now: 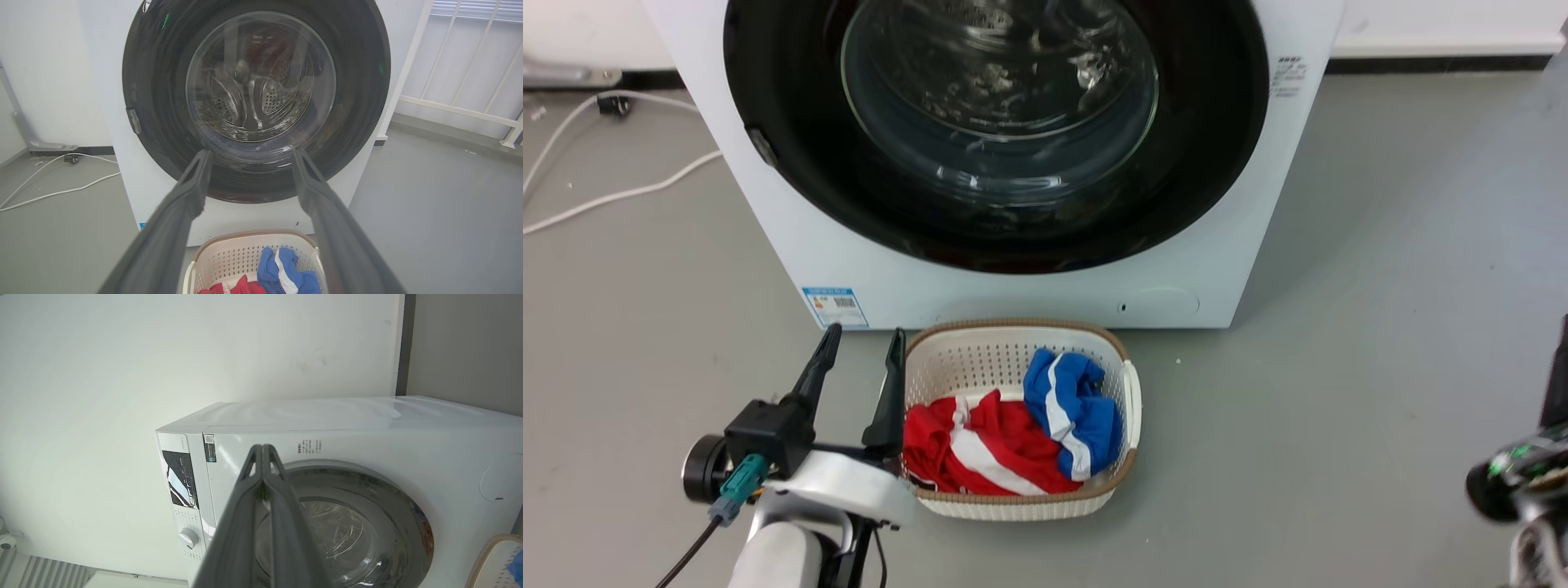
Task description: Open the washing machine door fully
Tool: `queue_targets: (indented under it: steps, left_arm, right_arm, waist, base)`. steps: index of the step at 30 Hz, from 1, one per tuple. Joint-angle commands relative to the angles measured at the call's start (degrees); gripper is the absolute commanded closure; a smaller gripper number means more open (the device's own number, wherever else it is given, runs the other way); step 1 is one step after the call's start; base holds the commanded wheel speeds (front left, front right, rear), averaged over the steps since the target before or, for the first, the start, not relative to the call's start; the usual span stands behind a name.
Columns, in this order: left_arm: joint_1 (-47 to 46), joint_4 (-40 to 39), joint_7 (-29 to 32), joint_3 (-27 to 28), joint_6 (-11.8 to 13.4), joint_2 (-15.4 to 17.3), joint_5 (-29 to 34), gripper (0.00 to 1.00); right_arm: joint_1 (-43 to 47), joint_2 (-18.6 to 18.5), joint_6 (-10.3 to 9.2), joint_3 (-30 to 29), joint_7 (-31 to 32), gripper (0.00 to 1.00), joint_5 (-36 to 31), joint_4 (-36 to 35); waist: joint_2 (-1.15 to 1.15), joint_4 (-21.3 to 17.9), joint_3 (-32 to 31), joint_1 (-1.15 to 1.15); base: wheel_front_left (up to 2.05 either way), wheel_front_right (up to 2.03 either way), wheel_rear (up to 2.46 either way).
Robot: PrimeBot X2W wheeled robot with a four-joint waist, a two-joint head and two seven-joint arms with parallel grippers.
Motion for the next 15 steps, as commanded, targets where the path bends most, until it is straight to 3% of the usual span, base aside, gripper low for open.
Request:
queue_targets:
  steps: [1,7,15]
  left_arm:
    - [-1.2,-0.5,-0.1,-0.4,0.0,-0.4,0.2,0.0]
    - [-4.1,-1.3,-0.1,-2.8,0.0,-0.3,0.1,0.0]
    - [-7.0,-2.4,-0.1,-3.2,0.0,0.1,0.3,0.0]
  right_arm:
    - [-2.6,-1.4,0.02,-0.7,1.3,1.0,2.4,0.6]
    - [-10.5,-10.4,0.02,-0.3,6.4,1.0,9.3,6.1]
    - [-24.7,-26.0,0.02,10.8,14.4,1.0,12.4,17.7]
  waist:
    - [0.0,0.5,2.0,0.0]
    - [0.0,1.4,5.8,0.0]
    - [0.0,2.1,11.3,0.0]
  base:
    - [0.0,0.0,0.0]
    - [0.0,0.0,0.0]
    - [0.0,0.0,0.0]
